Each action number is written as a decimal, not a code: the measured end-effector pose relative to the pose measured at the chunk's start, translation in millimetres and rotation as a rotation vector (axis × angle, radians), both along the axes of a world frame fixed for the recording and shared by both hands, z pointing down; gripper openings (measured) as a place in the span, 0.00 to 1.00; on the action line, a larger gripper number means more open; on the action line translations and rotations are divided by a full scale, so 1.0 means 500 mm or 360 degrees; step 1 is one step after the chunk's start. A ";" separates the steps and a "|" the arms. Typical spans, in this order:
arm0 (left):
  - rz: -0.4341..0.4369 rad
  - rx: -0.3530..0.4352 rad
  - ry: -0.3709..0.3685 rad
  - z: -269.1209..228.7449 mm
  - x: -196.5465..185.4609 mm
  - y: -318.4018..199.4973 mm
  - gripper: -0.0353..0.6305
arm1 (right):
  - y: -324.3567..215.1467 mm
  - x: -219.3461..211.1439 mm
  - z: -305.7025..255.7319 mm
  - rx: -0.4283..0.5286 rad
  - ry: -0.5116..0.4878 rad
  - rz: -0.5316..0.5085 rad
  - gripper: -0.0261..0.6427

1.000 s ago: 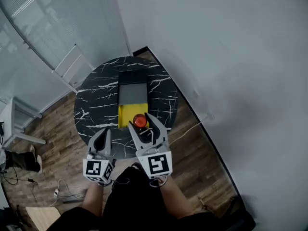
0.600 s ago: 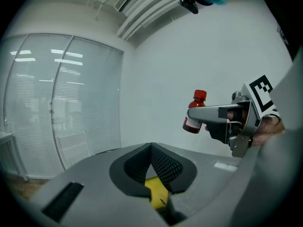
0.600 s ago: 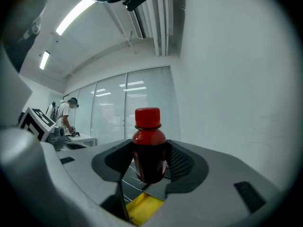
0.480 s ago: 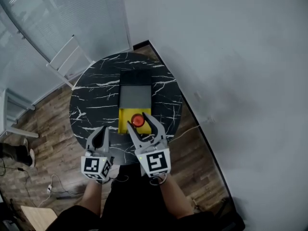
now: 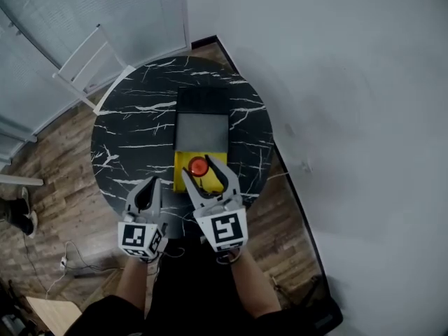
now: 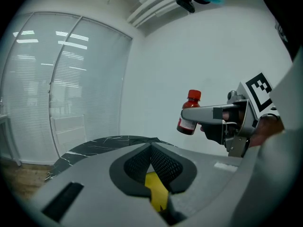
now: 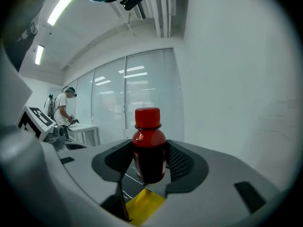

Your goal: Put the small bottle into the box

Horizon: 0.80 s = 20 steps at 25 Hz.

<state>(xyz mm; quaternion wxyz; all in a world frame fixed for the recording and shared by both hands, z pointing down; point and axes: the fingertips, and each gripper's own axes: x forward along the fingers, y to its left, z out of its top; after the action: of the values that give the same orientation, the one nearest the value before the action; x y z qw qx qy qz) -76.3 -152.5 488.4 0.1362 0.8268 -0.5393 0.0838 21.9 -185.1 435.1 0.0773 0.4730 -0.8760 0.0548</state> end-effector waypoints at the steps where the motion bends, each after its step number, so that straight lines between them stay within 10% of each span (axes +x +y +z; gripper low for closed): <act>1: 0.0000 -0.0012 0.0004 0.010 -0.006 -0.005 0.05 | -0.008 -0.005 0.012 -0.0018 0.0010 0.0000 0.35; 20: 0.0159 -0.0250 0.0023 0.180 -0.010 -0.060 0.05 | -0.068 -0.066 0.251 -0.0372 0.0107 0.0014 0.35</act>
<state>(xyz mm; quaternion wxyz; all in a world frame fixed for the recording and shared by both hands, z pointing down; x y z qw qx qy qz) -81.1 -182.5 578.3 0.2000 0.8400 -0.4883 0.1266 -11.2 -219.0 560.4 0.1610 0.4662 -0.8584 0.1411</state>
